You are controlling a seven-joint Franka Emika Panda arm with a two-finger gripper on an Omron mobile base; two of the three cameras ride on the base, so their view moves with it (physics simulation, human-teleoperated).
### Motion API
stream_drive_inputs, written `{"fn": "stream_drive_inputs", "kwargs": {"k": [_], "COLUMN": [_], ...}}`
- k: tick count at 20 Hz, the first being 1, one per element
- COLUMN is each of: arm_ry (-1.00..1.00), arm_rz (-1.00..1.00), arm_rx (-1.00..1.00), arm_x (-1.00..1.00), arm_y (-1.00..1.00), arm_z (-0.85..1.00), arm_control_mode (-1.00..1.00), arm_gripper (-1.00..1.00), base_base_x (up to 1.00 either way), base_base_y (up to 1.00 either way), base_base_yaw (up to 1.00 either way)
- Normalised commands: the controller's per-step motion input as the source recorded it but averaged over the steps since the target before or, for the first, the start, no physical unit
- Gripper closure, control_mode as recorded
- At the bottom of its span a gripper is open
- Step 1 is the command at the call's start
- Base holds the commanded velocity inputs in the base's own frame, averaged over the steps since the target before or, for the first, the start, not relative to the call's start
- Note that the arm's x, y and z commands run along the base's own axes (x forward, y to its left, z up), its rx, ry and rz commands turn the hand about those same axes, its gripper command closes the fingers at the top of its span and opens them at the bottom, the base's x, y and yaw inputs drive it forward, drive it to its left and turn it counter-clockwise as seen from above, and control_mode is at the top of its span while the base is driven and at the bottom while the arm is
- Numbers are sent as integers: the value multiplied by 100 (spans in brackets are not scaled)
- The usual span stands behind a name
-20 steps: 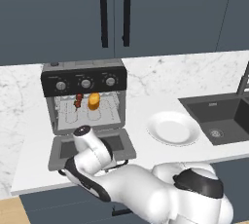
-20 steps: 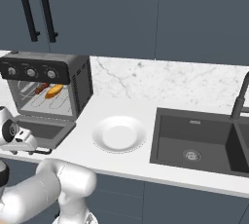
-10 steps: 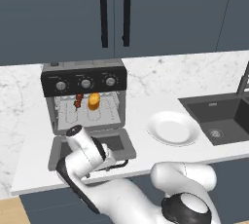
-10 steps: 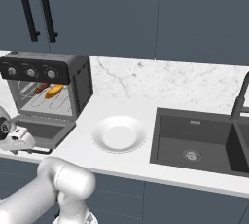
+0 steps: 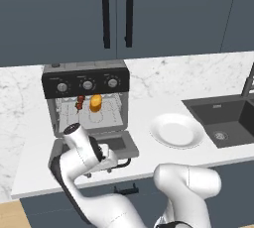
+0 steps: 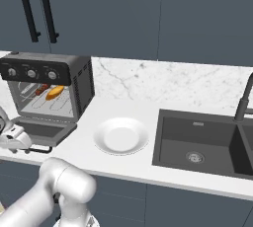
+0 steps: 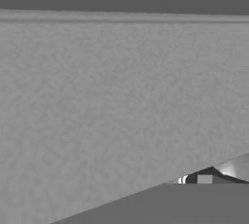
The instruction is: Pick up the kebab skewer and baguette bread, and place them inside the toaster oven. Close the toaster oven door and start by setting the timer.
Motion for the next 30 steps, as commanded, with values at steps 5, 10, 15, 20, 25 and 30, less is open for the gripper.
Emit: {"fn": "stream_drive_inputs", "kwargs": {"k": [5, 10, 15, 20, 25, 30], "arm_ry": [-48, -52, -45, -41, -40, -29], "arm_rz": [4, 8, 7, 6, 7, 5], "arm_rx": [22, 23, 23, 22, 19, 15], "arm_x": [62, 64, 81, 81, 67, 60], "arm_y": [-43, -45, -45, -41, -33, -40], "arm_z": [-23, -19, -2, 0, 9, 33], "arm_control_mode": [-100, -100, -100, -100, -100, -100], "arm_gripper": [-100, -100, -100, -100, -100, -100], "base_base_x": [0, 0, 0, 0, 0, 0], "base_base_y": [0, 0, 0, 0, 0, 0], "base_base_yaw": [0, 0, 0, 0, 0, 0]}}
